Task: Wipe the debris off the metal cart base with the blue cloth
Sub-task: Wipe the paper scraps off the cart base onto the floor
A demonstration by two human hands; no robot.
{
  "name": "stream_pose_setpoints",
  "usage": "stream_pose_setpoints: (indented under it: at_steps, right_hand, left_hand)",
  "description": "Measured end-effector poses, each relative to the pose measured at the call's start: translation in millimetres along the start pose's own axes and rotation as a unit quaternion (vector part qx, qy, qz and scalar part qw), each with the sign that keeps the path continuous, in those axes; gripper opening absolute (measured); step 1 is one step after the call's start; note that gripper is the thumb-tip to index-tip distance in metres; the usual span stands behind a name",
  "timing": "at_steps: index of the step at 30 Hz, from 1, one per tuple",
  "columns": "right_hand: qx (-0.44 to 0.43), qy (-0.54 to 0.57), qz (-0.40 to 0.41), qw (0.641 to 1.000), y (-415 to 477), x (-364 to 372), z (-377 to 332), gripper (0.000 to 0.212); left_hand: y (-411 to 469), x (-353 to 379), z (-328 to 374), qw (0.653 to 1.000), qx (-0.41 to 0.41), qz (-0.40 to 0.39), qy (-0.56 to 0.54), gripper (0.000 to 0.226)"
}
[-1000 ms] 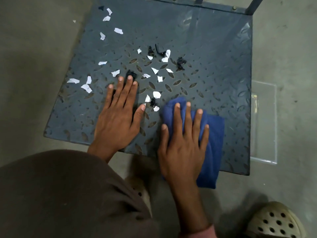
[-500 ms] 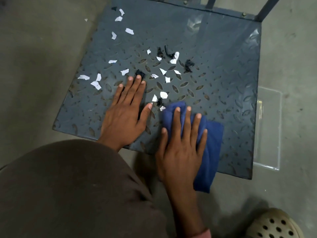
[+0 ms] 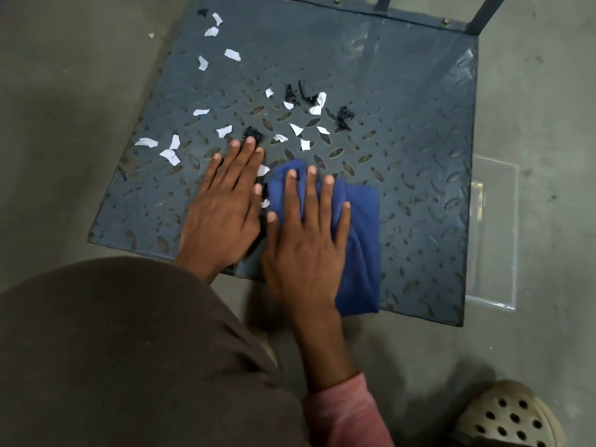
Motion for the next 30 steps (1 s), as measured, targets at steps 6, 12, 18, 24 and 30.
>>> stream_pose_setpoints:
  at_steps: [6,12,18,24,30]
  right_hand:
    - [0.130,-0.003,0.069,0.989,4.4,-46.5,112.9,0.064]
    - [0.182,-0.021,0.098,0.978,70.6,-50.9,115.9,0.063]
    - [0.026,-0.006,0.074,0.997,132.2,-24.7,28.3,0.064]
    - [0.119,-0.014,0.105,0.987,87.8,-55.7,117.9,0.060]
    - [0.110,-0.005,0.098,0.989,169.5,-60.0,110.2,0.062]
  left_hand:
    - [-1.8,-2.5,0.5,1.000,-0.002,0.007,-0.005,0.056]
    - [-0.4,-0.3,-0.6,1.000,-0.010,0.006,-0.002,0.057]
    - [12.6,3.0,1.2,1.000,-0.015,0.013,0.003,0.058]
    - [26.4,3.0,-0.9,1.000,-0.011,0.015,-0.005,0.057]
    - [45.7,7.0,-3.3,1.000,-0.019,0.009,0.007,0.059]
Point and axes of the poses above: each hand's wrist, its own y-axis towards the middle knuckle, its own x-axis out of the palm, z = x × y, the point moved 9 cm from there along y, towards the middle knuckle, and after that the axes turned 2 degrees about y, right-handed, at the moved point
